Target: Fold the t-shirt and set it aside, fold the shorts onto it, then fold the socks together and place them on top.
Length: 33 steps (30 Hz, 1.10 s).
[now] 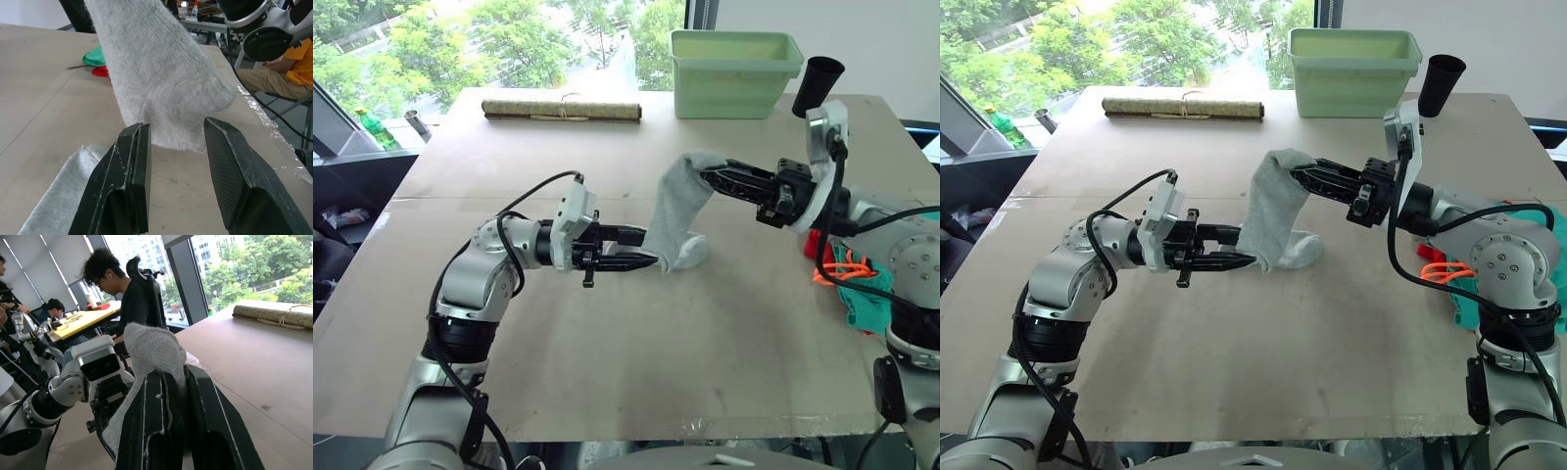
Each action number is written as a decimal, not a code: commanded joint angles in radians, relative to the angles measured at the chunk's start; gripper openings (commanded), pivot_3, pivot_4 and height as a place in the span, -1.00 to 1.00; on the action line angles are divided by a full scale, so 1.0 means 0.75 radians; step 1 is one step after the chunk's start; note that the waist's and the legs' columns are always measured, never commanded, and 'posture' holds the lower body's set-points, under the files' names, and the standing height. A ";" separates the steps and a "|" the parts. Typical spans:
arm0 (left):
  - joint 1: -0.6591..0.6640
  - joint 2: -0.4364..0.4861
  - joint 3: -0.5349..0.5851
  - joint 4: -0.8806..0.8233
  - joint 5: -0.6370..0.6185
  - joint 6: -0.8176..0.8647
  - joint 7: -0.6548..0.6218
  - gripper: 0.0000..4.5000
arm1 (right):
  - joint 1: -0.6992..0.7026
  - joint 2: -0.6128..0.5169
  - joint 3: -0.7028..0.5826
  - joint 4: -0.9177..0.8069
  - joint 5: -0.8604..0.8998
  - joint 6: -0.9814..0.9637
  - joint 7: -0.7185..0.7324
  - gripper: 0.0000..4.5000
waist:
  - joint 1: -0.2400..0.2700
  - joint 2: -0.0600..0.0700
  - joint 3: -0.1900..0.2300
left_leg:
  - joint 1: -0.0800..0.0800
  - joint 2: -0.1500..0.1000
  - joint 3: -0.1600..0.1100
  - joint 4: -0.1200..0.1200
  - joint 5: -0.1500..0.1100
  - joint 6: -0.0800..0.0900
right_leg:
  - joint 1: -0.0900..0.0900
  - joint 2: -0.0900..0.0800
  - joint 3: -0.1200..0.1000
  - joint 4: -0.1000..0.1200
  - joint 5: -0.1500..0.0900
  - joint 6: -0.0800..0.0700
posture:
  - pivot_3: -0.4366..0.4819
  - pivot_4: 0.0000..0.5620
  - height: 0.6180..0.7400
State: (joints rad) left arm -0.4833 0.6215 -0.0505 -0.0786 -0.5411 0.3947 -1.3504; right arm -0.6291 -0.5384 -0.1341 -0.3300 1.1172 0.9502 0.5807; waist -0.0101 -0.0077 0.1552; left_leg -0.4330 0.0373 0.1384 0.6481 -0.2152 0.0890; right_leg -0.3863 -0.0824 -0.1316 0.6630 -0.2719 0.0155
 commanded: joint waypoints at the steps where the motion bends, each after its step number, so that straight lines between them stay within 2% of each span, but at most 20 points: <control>1: 0.000 -0.016 -0.003 -0.053 -0.029 -0.005 0.002 -0.15 | -0.019 0.005 -0.029 -0.040 0.023 -0.026 0.011 -1.00 | 0.000 0.000 0.000 | 0.000 0.000 0.000 0.000 0.000 0.000 | 0.000 0.000 0.000 0.000 0.000 0.000 | -0.05 -0.47 0.95; 19: -0.010 -0.065 -0.056 -0.124 -0.071 0.057 0.003 -0.15 | -0.021 0.015 -0.025 -0.007 -0.026 -0.047 0.000 -1.00 | 0.000 0.000 0.000 | 0.000 0.000 0.000 0.000 0.000 0.000 | 0.000 0.000 0.000 0.000 0.000 0.000 | -0.05 -0.47 0.95; 27: -0.043 -0.113 -0.040 -0.021 0.065 0.001 0.200 -0.15 | -0.007 0.029 -0.040 -0.040 0.028 -0.034 -0.023 -1.00 | 0.000 0.000 0.000 | 0.000 0.000 0.000 0.000 0.000 0.000 | 0.000 0.000 0.000 0.000 0.000 0.000 | -0.05 -0.47 0.95; 30: -0.038 -0.107 -0.035 0.018 0.095 -0.020 0.227 -0.51 | 0.000 0.027 -0.044 -0.039 0.031 -0.033 -0.028 -1.00 | 0.001 0.000 0.000 | 0.000 0.000 0.000 -0.001 0.000 0.000 | 0.000 0.000 0.000 -0.001 0.000 0.000 | -0.05 -0.47 0.95; 32: -0.035 -0.096 -0.029 0.029 0.100 -0.027 0.226 -0.96 | 0.004 0.024 -0.046 -0.037 0.033 -0.033 -0.032 -1.00 | 0.001 0.000 0.000 | 0.000 0.000 0.000 -0.001 0.000 0.000 | 0.000 0.000 0.000 -0.001 0.000 0.000 | -0.05 -0.47 0.95; 33: -0.032 -0.086 -0.021 0.031 0.099 -0.029 0.221 -0.96 | 0.007 0.022 -0.048 -0.037 0.034 -0.033 -0.034 -1.00 | 0.001 0.000 0.000 | 0.000 0.000 0.000 -0.001 0.000 0.000 | 0.000 0.000 0.000 -0.001 0.000 0.000 | -0.05 -0.47 0.95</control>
State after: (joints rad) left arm -0.5013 0.5429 -0.0890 -0.0474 -0.4682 0.3954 -1.1819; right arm -0.6215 -0.5168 -0.1349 -0.3280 1.1198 0.9343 0.5584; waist -0.0095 -0.0077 0.1553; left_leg -0.4331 0.0373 0.1384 0.6472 -0.2152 0.0891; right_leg -0.3864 -0.0824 -0.1315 0.6624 -0.2719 0.0155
